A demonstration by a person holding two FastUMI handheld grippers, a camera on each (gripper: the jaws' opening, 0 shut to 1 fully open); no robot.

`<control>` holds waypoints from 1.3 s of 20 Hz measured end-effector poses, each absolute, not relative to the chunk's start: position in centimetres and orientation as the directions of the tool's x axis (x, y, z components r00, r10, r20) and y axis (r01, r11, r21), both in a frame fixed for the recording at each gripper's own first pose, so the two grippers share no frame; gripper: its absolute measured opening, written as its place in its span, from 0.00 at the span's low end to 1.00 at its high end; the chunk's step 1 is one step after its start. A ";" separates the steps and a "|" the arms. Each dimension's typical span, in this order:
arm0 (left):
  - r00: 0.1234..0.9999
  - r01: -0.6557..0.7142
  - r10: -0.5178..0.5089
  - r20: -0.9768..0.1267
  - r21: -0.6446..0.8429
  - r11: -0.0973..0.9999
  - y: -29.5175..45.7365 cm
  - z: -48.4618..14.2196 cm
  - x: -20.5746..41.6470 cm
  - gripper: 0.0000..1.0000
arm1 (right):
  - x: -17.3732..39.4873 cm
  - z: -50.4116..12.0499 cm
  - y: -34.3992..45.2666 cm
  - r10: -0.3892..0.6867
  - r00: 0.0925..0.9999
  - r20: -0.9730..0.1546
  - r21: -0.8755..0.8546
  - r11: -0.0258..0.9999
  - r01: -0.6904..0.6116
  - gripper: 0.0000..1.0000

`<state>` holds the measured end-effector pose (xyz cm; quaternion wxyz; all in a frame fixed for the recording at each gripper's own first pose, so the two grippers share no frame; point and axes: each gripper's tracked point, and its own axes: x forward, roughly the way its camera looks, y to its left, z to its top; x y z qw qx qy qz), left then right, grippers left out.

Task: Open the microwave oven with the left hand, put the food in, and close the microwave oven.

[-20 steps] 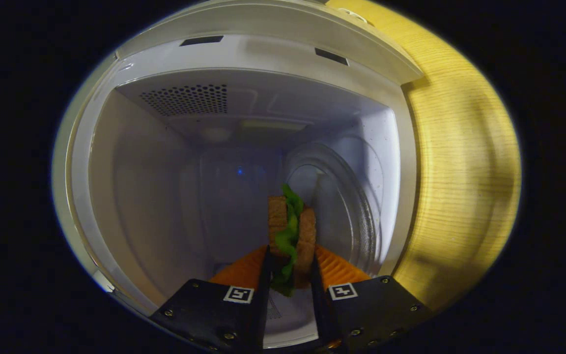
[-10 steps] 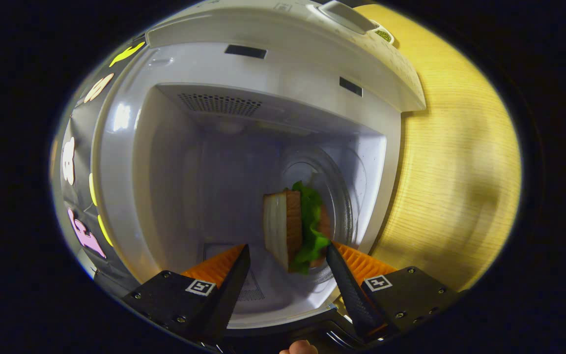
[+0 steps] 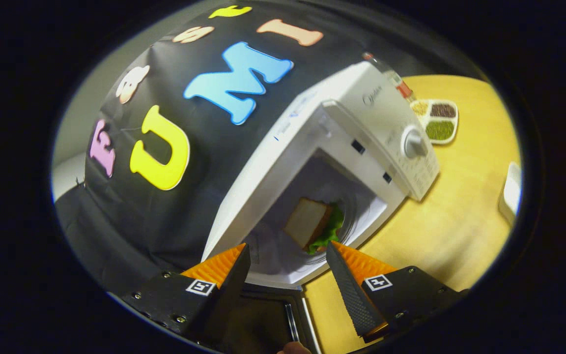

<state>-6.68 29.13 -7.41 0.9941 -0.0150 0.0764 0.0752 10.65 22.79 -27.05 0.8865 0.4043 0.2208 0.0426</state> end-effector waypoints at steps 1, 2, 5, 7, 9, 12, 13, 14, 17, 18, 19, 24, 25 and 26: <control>0.979 -0.140 0.135 -0.153 -0.021 0.990 28.5 -7.4 -6.5 0.94 | 10.3 -25.3 21.5 0.240 0.911 -0.334 0.700 0.711 0.070 0.94; 0.981 -0.126 0.121 -0.152 -0.024 0.992 27.7 -7.4 -6.3 0.94 | 9.7 -23.6 20.3 0.228 0.924 -0.308 0.661 0.749 0.035 0.94; 0.986 -0.082 0.077 -0.149 -0.029 0.996 25.4 -7.5 -5.5 0.94 | 7.8 -18.3 17.2 0.193 0.952 -0.236 0.584 0.812 -0.020 0.94; 0.988 -0.049 0.043 -0.148 -0.039 0.998 23.6 -7.5 -5.2 0.98 | 6.6 -15.4 15.5 0.160 0.967 -0.199 0.537 0.843 -0.029 0.94; 0.989 -0.017 0.010 -0.147 -0.048 0.999 22.0 -7.5 -4.9 0.97 | 5.5 -13.4 13.5 0.121 0.979 -0.166 0.443 0.896 -0.035 0.94; 0.990 0.020 -0.026 -0.137 -0.048 0.999 20.1 -7.0 -4.2 0.94 | 3.1 -10.3 11.2 0.073 0.989 -0.129 0.274 0.961 -0.036 0.94; 0.991 0.029 -0.035 -0.132 -0.046 0.999 19.6 -6.7 -4.2 0.94 | 2.3 -9.4 10.6 0.064 0.990 -0.122 0.229 0.973 -0.035 0.94; 0.991 0.039 -0.044 -0.130 -0.044 0.998 19.2 -6.6 -4.1 0.94 | 1.7 -8.7 9.9 0.050 0.993 -0.105 0.200 0.979 -0.028 0.94; 0.991 0.056 -0.061 -0.122 -0.038 0.998 18.3 -6.2 -4.0 0.94 | 0.3 -6.6 8.2 0.011 0.998 -0.067 0.140 0.990 -0.002 0.94; 0.991 0.061 -0.065 -0.114 -0.041 0.997 18.1 -5.9 -4.1 0.97 | -0.2 -6.3 7.6 0.008 0.998 -0.065 0.119 0.993 0.000 0.94; 0.991 0.062 -0.067 -0.115 -0.042 0.997 18.1 -5.8 -4.1 0.94 | -0.5 -5.8 7.3 0.009 0.998 -0.063 0.109 0.994 -0.002 0.94; 0.989 0.040 -0.043 -0.140 -0.027 0.999 20.1 -6.5 -5.2 0.97 | -0.8 -5.5 7.0 -0.009 0.999 -0.042 0.099 0.995 0.013 0.94; 0.988 0.034 -0.038 -0.148 -0.027 0.999 20.6 -6.7 -5.6 0.96 | -0.8 -5.3 7.1 -0.008 0.999 -0.034 0.104 0.995 0.011 0.94; 0.987 0.026 -0.030 -0.161 -0.025 0.999 21.3 -7.1 -6.2 0.94 | -0.7 -5.0 7.3 -0.006 1.000 -0.026 0.107 0.994 0.009 0.94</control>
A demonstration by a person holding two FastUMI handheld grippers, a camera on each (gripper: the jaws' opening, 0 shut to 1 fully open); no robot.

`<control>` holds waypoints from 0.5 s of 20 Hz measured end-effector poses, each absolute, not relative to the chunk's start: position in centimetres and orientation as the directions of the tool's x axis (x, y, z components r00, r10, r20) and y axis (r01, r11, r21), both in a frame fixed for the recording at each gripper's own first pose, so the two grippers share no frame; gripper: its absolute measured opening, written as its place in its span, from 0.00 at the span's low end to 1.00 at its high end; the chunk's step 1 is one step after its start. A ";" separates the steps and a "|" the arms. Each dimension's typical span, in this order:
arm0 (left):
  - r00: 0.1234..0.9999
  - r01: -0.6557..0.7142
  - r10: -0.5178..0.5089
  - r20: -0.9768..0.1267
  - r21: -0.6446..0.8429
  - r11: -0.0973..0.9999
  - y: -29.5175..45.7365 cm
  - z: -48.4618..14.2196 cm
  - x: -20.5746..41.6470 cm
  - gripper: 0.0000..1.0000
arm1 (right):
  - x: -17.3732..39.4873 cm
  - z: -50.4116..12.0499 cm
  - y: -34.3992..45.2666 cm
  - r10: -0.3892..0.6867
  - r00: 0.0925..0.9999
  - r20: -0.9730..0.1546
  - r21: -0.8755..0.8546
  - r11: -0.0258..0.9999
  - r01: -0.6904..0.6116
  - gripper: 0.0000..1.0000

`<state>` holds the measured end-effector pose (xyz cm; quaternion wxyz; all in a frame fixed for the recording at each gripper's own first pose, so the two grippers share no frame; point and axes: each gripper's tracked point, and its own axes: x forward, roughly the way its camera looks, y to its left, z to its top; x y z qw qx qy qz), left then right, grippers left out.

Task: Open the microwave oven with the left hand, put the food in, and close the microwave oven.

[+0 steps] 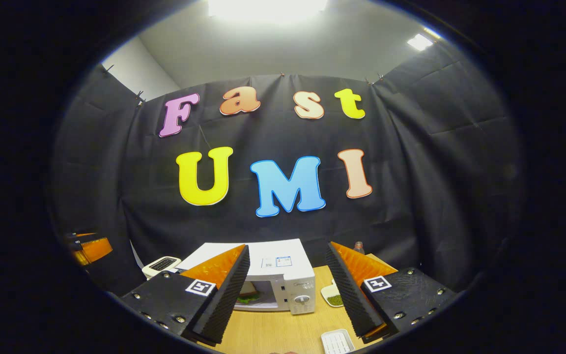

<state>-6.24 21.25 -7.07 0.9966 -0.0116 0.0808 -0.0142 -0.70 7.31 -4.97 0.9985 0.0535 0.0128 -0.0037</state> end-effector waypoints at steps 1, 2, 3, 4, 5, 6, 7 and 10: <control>0.984 0.023 -0.026 -0.176 -0.020 1.000 21.8 -7.5 -6.8 0.93 | -0.6 -4.7 7.4 -0.004 1.000 -0.020 0.106 0.994 0.006 0.94; 0.983 0.012 -0.014 -0.182 -0.010 1.000 22.7 -7.7 -7.1 0.81 | -0.3 -4.8 7.5 0.001 1.000 -0.013 0.105 0.994 0.000 0.94; 0.983 -0.003 0.002 -0.186 -0.003 1.000 23.6 -7.9 -7.6 0.69 | -0.2 -4.7 7.8 0.008 1.000 -0.010 0.102 0.995 -0.007 0.94; 0.981 -0.021 0.022 -0.193 0.005 1.000 24.5 -8.1 -8.2 0.58 | -0.2 -4.6 8.1 0.017 1.000 -0.008 0.098 0.995 -0.016 0.94; 0.978 -0.042 0.044 -0.204 0.014 0.999 25.5 -8.5 -8.7 0.43 | -0.1 -4.4 8.5 0.026 1.000 -0.002 0.096 0.995 -0.025 0.94; 0.973 -0.078 0.083 -0.217 0.029 0.997 27.0 -9.1 -9.2 0.28 | 0.2 -4.1 9.0 0.030 1.000 0.003 0.091 0.995 -0.030 0.94; 0.968 -0.103 0.107 -0.226 0.031 0.994 28.2 -9.7 -10.0 0.14 | 0.2 -3.8 9.3 0.033 0.999 0.011 0.084 0.996 -0.034 0.94; 0.953 -0.094 0.089 -0.288 -0.001 0.996 29.4 -12.6 -12.7 0.07 | 0.2 -3.3 10.0 0.048 0.998 0.028 0.060 0.997 -0.050 0.94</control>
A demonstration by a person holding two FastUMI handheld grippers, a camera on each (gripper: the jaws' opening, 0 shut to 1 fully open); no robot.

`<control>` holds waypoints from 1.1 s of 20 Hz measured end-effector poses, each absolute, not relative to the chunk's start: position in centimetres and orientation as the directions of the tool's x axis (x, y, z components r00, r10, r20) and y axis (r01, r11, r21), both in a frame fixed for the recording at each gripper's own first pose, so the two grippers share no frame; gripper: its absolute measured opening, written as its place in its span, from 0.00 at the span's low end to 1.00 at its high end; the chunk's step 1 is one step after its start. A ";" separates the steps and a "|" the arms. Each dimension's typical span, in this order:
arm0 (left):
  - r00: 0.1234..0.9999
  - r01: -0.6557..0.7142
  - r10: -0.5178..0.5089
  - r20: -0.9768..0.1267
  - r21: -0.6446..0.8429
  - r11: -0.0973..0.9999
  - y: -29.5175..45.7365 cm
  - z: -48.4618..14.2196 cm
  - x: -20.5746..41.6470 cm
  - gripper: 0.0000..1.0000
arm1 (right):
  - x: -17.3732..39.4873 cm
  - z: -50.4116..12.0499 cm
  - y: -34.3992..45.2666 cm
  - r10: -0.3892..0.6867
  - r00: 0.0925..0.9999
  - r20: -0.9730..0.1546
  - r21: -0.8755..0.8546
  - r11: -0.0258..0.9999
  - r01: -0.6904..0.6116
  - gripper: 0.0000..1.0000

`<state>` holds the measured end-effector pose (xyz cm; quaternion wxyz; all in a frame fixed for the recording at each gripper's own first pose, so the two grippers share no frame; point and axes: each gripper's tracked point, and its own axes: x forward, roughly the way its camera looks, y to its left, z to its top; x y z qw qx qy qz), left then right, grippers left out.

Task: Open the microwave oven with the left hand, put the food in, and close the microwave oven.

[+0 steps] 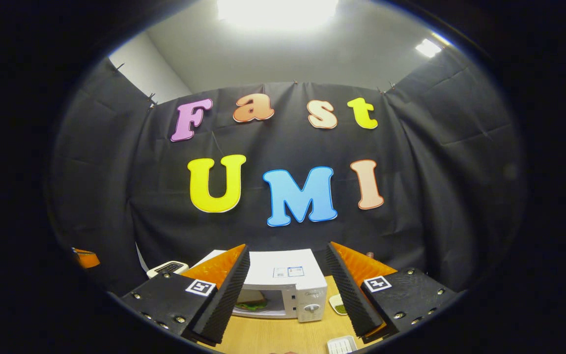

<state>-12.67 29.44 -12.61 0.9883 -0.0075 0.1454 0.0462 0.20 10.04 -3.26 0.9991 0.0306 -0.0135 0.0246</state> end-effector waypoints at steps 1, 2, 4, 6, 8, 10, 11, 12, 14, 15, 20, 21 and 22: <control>0.947 -0.090 0.087 -0.311 0.007 0.996 29.9 -13.8 -13.5 0.10 | 0.2 -3.2 10.3 0.055 0.998 0.028 0.057 0.997 -0.057 0.94; 0.938 -0.076 0.074 -0.337 0.009 0.997 30.1 -15.1 -14.2 0.07 | 0.3 -3.3 10.4 0.058 0.998 0.022 0.053 0.997 -0.059 0.94; 0.919 -0.060 0.060 -0.390 0.011 0.998 30.2 -17.5 -15.5 0.10 | 0.4 -3.6 10.4 0.061 0.998 0.011 0.050 0.997 -0.061 0.94; 0.908 -0.038 0.039 -0.417 0.011 0.999 29.6 -19.1 -16.6 0.07 | 0.2 -3.8 10.2 0.052 0.999 0.003 0.038 0.998 -0.052 0.94; 0.899 -0.006 0.005 -0.437 0.001 1.000 28.4 -20.4 -17.2 0.07 | 0.0 -4.0 10.3 0.053 0.999 0.000 0.032 0.998 -0.053 0.94; 0.890 0.025 -0.029 -0.456 -0.015 1.000 27.3 -21.3 -17.6 0.10 | -0.2 -4.8 10.5 0.053 0.998 -0.017 0.023 0.998 -0.053 0.94; 0.888 0.034 -0.040 -0.458 -0.021 0.999 26.9 -21.4 -17.7 0.10 | -0.4 -5.1 10.5 0.053 0.998 -0.025 0.024 0.998 -0.053 0.94; 0.886 0.042 -0.049 -0.461 -0.026 0.999 26.6 -21.5 -17.7 0.10 | -0.5 -5.4 10.5 0.053 0.998 -0.030 0.029 0.998 -0.052 0.94; 0.879 0.046 -0.059 -0.473 -0.038 0.998 26.1 -21.8 -17.8 0.07 | -0.5 -5.7 10.5 0.053 0.998 -0.037 0.040 0.998 -0.052 0.94; 0.877 0.049 -0.064 -0.476 -0.044 0.998 25.7 -21.9 -17.8 0.10 | -0.5 -5.7 10.4 0.053 0.998 -0.036 0.041 0.998 -0.051 0.94; 0.876 0.061 -0.088 -0.475 -0.072 0.996 23.0 -21.8 -17.6 0.07 | 0.2 -5.3 9.0 0.057 0.998 -0.022 0.037 0.998 -0.056 0.94; 0.878 0.051 -0.078 -0.473 -0.071 0.996 22.8 -21.7 -17.2 0.10 | 0.3 -5.4 8.8 0.066 0.998 -0.024 0.041 0.997 -0.065 0.94; 0.879 0.044 -0.077 -0.470 -0.080 0.996 22.4 -21.9 -17.0 0.10 | 0.6 -5.5 8.4 0.069 0.997 -0.024 0.041 0.997 -0.068 0.94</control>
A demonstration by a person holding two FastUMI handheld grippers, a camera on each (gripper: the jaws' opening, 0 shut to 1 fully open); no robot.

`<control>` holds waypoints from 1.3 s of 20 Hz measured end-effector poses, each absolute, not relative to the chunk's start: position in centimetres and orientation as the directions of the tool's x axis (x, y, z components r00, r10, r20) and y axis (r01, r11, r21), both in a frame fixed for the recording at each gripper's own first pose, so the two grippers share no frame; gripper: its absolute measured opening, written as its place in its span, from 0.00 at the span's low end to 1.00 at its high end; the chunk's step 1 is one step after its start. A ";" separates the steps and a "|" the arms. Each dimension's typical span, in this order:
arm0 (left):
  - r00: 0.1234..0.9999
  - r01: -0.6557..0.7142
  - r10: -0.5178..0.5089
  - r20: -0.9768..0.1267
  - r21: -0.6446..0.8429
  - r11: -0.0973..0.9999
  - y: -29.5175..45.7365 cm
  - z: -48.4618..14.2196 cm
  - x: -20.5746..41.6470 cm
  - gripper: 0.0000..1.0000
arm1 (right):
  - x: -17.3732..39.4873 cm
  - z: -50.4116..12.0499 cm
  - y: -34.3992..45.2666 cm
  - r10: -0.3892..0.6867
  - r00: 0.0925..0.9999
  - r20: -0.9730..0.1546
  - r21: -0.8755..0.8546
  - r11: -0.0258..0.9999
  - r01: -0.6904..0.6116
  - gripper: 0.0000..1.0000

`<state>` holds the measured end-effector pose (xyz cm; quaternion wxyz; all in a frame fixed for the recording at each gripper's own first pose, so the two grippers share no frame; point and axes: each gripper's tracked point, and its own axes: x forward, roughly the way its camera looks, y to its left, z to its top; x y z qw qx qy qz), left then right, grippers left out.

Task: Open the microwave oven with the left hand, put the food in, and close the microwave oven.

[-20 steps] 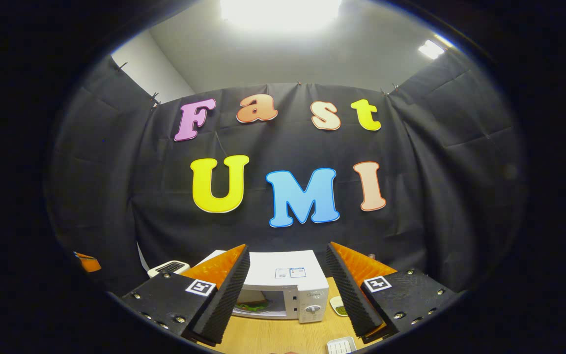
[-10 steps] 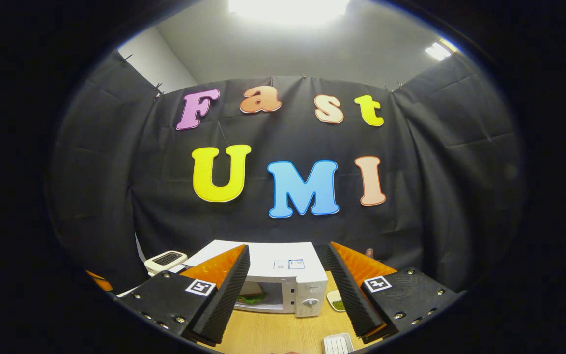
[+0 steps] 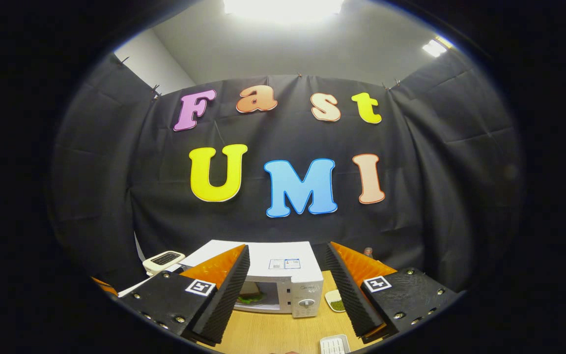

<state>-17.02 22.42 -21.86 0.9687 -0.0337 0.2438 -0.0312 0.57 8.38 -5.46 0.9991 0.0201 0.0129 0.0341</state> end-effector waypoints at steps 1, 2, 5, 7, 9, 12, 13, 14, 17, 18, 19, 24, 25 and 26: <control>0.881 0.033 -0.079 -0.466 -0.105 0.994 21.9 -22.0 -16.9 0.07 | 0.9 -5.5 7.8 0.068 0.997 -0.026 0.041 0.997 -0.067 0.94; 0.883 0.023 -0.085 -0.461 -0.139 0.990 21.4 -21.9 -16.8 0.07 | 1.2 -5.8 7.2 0.070 0.997 -0.034 0.045 0.997 -0.068 0.94; 0.885 -0.001 -0.092 -0.457 -0.200 0.980 19.4 -22.2 -16.0 0.07 | 2.1 -5.9 5.7 0.075 0.996 -0.046 0.056 0.996 -0.072 0.94; 0.886 0.000 -0.087 -0.456 -0.187 0.982 18.1 -22.3 -15.1 0.10 | 2.5 -5.9 4.8 0.076 0.996 -0.045 0.056 0.996 -0.074 0.94; 0.885 0.016 -0.106 -0.454 -0.198 0.980 16.3 -22.5 -14.7 0.07 | 2.9 -5.7 3.9 0.078 0.996 -0.043 0.057 0.996 -0.076 0.94; 0.882 0.048 -0.134 -0.452 -0.198 0.979 13.3 -22.7 -13.3 0.07 | 3.5 -5.9 2.5 0.079 0.996 -0.044 0.065 0.995 -0.076 0.94; 0.882 0.058 -0.144 -0.449 -0.199 0.978 12.4 -22.8 -12.7 0.07 | 3.6 -5.9 2.0 0.079 0.996 -0.045 0.067 0.995 -0.076 0.94; 0.881 0.067 -0.154 -0.447 -0.203 0.977 11.5 -22.8 -12.2 0.07 | 3.6 -6.0 1.3 0.075 0.996 -0.047 0.068 0.995 -0.072 0.94; 0.879 0.103 -0.191 -0.436 -0.218 0.970 8.8 -23.0 -10.5 0.07 | 3.7 -6.3 -0.6 0.062 0.997 -0.056 0.071 0.996 -0.058 0.94; 0.878 0.118 -0.205 -0.432 -0.220 0.968 7.7 -23.3 -9.7 0.07 | 3.8 -6.5 -1.3 0.057 0.997 -0.061 0.074 0.996 -0.052 0.94; 0.877 0.131 -0.217 -0.429 -0.221 0.967 6.9 -23.3 -9.1 0.07 | 3.7 -6.5 -2.0 0.049 0.997 -0.063 0.076 0.996 -0.044 0.94; 0.868 0.197 -0.275 -0.413 -0.223 0.955 3.1 -24.0 -5.6 0.07 | 3.8 -6.7 -5.8 -0.002 0.998 -0.067 0.077 0.997 0.007 0.94; 0.866 0.208 -0.285 -0.411 -0.222 0.953 2.4 -24.0 -4.6 0.07 | 3.8 -6.7 -6.5 -0.013 0.998 -0.068 0.078 0.997 0.018 0.94; 0.866 0.216 -0.290 -0.406 -0.219 0.952 1.8 -24.3 -3.9 0.07 | 3.4 -6.5 -7.3 -0.024 0.997 -0.067 0.077 0.997 0.029 0.94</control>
